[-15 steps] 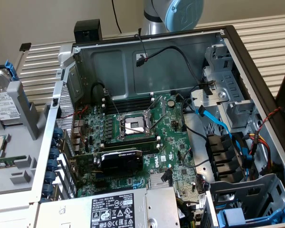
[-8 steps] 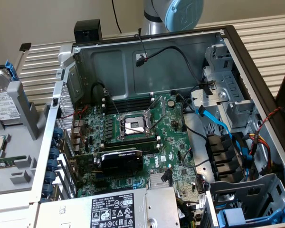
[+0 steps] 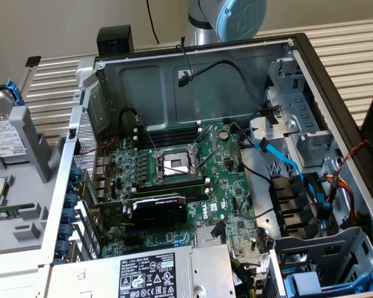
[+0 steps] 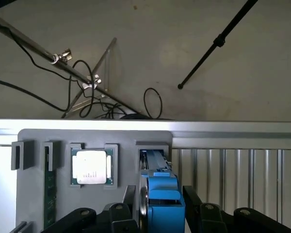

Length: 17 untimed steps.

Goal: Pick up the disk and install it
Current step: 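Pick up the disk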

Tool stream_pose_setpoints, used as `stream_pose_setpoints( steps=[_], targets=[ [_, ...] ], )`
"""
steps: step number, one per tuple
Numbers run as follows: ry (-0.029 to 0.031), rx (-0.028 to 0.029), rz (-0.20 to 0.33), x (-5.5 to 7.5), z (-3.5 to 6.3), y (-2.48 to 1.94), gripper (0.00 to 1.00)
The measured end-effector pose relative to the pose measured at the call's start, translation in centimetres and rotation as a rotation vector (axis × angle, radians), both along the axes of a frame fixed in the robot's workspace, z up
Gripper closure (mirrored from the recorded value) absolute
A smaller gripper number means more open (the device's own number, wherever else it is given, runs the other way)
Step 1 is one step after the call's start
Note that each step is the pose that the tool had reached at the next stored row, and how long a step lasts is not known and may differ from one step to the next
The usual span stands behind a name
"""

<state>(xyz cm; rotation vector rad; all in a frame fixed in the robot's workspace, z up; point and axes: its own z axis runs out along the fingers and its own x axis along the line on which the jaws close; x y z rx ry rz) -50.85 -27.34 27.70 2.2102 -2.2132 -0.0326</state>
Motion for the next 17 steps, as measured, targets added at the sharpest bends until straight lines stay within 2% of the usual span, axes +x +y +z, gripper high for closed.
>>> stream_pose_setpoints(
  steps=[2, 4, 6, 9, 14, 15, 17],
  targets=[
    [-0.0003, -0.0034, 0.000, 0.01, -0.03, 0.01, 0.49],
    [-0.0003, -0.0108, 0.000, 0.00, -0.08, 0.03, 0.49],
    [-0.0003, -0.0147, 0.000, 0.00, -0.10, 0.04, 0.49],
    [-0.0006, -0.0148, 0.000, 0.00, -0.10, 0.04, 0.49],
    [-0.0058, -0.0148, 0.000, 0.01, -0.24, 0.05, 0.49],
    [-0.0059, -0.0148, 0.000, 0.01, -0.24, 0.04, 0.51],
    [-0.0061, -0.0148, 0.000, 0.00, -0.25, 0.05, 0.63]
  ],
)
